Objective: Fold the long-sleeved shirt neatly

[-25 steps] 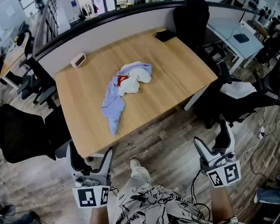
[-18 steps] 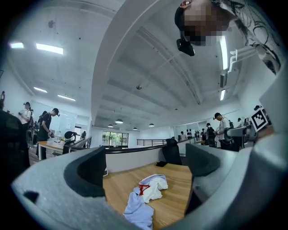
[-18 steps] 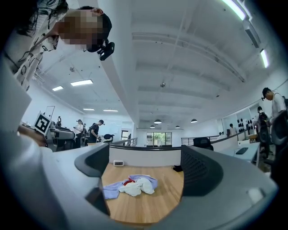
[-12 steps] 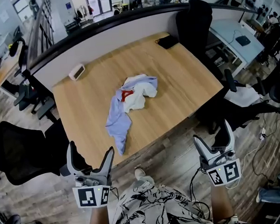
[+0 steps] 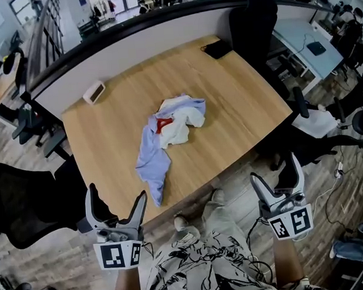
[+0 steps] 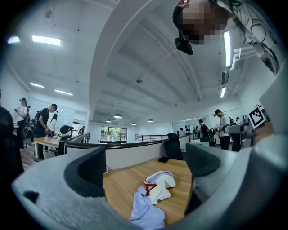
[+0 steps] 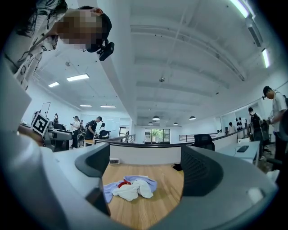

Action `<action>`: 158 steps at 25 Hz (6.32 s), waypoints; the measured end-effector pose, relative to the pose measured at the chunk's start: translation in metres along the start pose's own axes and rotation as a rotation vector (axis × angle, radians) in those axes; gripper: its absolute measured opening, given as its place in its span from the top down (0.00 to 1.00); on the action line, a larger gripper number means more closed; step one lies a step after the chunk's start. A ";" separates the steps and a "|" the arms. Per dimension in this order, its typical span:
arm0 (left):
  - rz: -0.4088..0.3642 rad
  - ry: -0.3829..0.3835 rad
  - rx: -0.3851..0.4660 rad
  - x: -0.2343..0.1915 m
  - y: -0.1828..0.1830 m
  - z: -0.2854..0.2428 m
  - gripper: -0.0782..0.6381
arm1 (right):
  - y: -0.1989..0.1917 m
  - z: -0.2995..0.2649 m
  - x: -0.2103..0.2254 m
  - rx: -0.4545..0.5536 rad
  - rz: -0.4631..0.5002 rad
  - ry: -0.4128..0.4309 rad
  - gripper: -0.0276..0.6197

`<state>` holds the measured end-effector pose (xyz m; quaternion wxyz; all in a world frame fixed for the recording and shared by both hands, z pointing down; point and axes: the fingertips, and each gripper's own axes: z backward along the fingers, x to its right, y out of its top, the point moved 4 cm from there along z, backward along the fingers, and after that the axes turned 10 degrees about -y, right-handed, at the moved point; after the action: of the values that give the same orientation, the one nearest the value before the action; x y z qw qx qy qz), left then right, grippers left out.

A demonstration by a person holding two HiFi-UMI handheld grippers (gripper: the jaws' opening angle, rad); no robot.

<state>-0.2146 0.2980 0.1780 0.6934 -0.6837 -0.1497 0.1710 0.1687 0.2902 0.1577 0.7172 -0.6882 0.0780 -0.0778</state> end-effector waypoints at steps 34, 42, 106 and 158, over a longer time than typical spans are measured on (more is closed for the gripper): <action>-0.040 0.562 -0.129 -0.011 -0.027 -0.174 0.13 | -0.070 -0.382 0.059 -0.122 0.066 0.698 0.20; -0.011 0.508 -0.264 -0.023 -0.066 -0.168 0.13 | -0.123 -0.397 -0.023 -0.272 0.381 1.007 0.23; -0.159 -0.067 -0.584 -0.098 -0.268 -0.268 0.18 | -0.215 -0.449 -0.077 -0.507 0.552 1.003 0.93; -0.586 0.008 -0.426 -0.114 0.073 -0.340 0.86 | 0.057 -0.490 0.001 0.054 0.463 0.742 0.93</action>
<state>-0.1694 -0.0566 0.1016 0.5556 -0.7416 -0.3689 -0.0726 0.0628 -0.1855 0.0804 0.6569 -0.5590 0.4804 -0.1587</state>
